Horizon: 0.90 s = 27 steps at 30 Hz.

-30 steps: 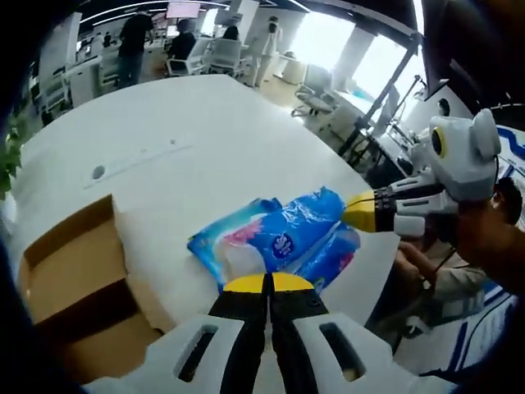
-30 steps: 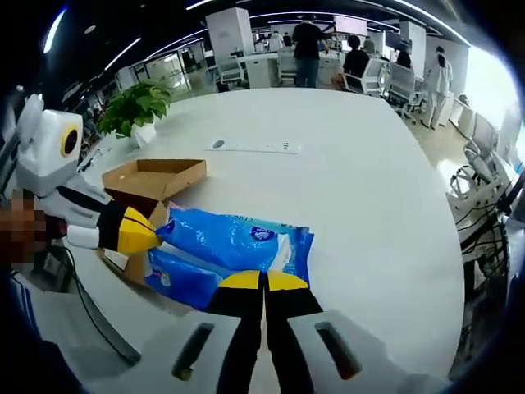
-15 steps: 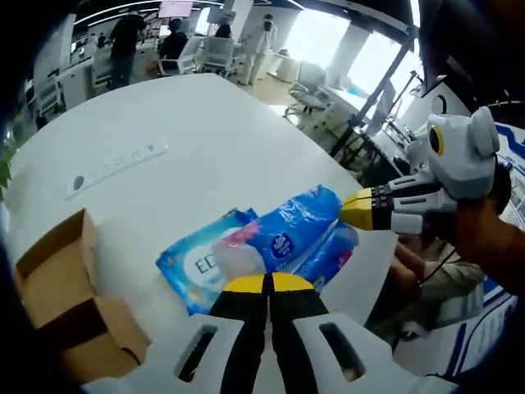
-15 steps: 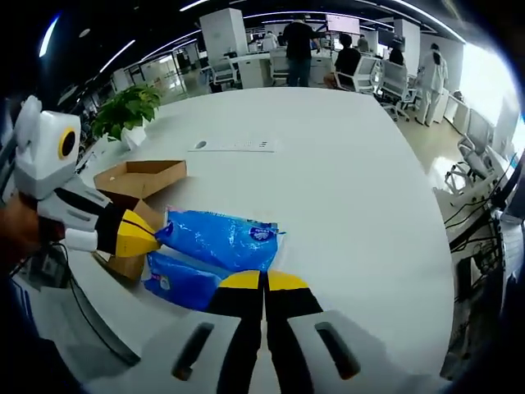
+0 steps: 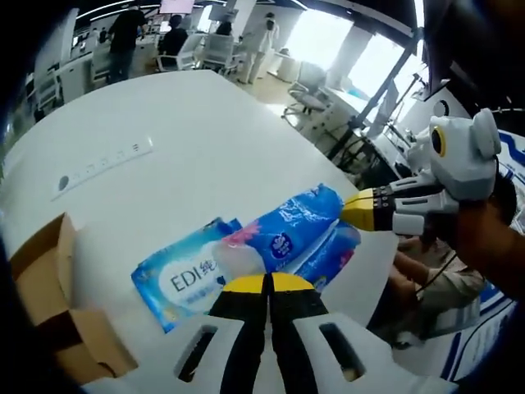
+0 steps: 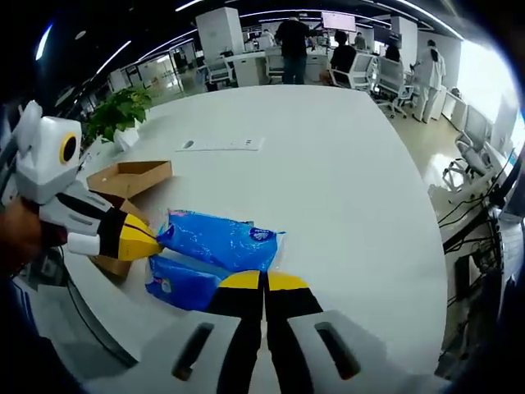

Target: Operate the shoe box by opening the lid, removing the specified soft item, and placing it in the target area until the item is outside and the box remains undamaged.

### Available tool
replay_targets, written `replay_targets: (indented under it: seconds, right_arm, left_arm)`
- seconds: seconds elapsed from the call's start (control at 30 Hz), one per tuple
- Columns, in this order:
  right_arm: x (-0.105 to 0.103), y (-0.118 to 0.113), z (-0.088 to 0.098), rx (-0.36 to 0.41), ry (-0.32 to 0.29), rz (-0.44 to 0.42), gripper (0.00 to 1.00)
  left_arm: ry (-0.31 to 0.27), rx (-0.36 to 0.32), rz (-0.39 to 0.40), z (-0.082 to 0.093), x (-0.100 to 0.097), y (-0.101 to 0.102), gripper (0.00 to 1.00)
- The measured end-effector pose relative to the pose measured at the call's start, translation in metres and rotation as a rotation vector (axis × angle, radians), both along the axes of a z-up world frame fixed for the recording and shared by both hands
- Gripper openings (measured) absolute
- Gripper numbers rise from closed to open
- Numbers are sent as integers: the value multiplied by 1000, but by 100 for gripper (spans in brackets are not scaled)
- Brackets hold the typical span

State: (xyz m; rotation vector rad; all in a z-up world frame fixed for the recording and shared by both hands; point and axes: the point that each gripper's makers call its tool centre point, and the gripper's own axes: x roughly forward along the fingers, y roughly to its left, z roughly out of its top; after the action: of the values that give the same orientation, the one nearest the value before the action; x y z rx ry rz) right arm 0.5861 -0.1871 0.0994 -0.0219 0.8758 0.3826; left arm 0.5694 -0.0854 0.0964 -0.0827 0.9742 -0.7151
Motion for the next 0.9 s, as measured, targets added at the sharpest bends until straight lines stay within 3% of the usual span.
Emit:
replay_targets:
  seconds: [0.5, 0.9]
  right_arm:
    - [18, -27, -13, -25, 14, -10, 0]
    - [26, -48, -30, -38, 34, -23, 0]
  left_arm:
    - [38, -72, 33, -15, 18, -28, 0]
    - [85, -111, 53, -39, 27, -52, 0]
